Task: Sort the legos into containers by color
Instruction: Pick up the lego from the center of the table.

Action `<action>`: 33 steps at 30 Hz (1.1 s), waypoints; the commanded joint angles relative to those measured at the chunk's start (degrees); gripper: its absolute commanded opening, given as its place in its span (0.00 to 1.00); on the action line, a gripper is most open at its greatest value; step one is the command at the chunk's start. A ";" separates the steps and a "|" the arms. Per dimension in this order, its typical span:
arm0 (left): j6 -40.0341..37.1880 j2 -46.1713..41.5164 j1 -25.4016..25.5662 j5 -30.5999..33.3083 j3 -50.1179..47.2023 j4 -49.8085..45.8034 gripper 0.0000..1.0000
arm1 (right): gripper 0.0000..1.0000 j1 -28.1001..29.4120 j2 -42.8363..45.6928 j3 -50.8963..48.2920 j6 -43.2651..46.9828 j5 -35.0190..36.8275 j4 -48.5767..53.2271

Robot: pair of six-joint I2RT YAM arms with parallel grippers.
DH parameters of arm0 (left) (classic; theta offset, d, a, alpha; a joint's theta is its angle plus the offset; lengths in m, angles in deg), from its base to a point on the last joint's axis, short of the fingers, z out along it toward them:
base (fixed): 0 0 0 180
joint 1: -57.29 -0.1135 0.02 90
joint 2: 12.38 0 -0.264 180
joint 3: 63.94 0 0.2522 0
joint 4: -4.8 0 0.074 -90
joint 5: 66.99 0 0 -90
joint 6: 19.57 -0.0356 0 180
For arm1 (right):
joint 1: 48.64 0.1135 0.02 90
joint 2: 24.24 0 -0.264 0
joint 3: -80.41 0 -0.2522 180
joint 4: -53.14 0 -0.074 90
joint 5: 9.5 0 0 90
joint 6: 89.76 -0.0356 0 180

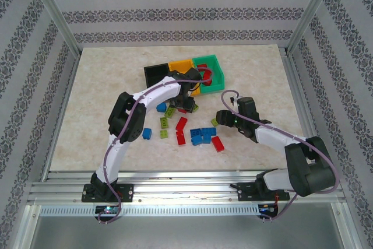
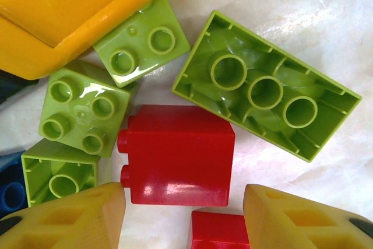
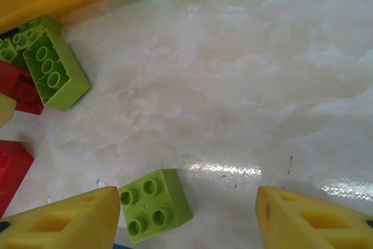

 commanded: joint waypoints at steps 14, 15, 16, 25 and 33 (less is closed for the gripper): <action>-1.91 2.19 0.38 0.63 1.88 0.15 0.46 | 0.63 -0.56 0.19 -0.89 -0.84 -1.10 -1.94; -1.94 2.27 0.38 0.66 2.06 0.16 0.46 | 0.63 -0.50 0.08 -0.89 -0.83 -1.19 -1.94; -1.90 2.21 0.38 0.64 2.17 0.17 0.45 | 0.63 -0.56 0.02 -0.89 -0.83 -1.28 -1.94; -2.63 -0.43 0.86 1.84 2.02 0.24 0.40 | 0.63 -0.62 0.22 -0.98 -0.92 -1.19 -2.00; -1.86 -5.10 1.34 1.82 2.84 1.01 0.40 | 0.63 -0.70 0.33 -1.14 -1.09 -1.02 -2.14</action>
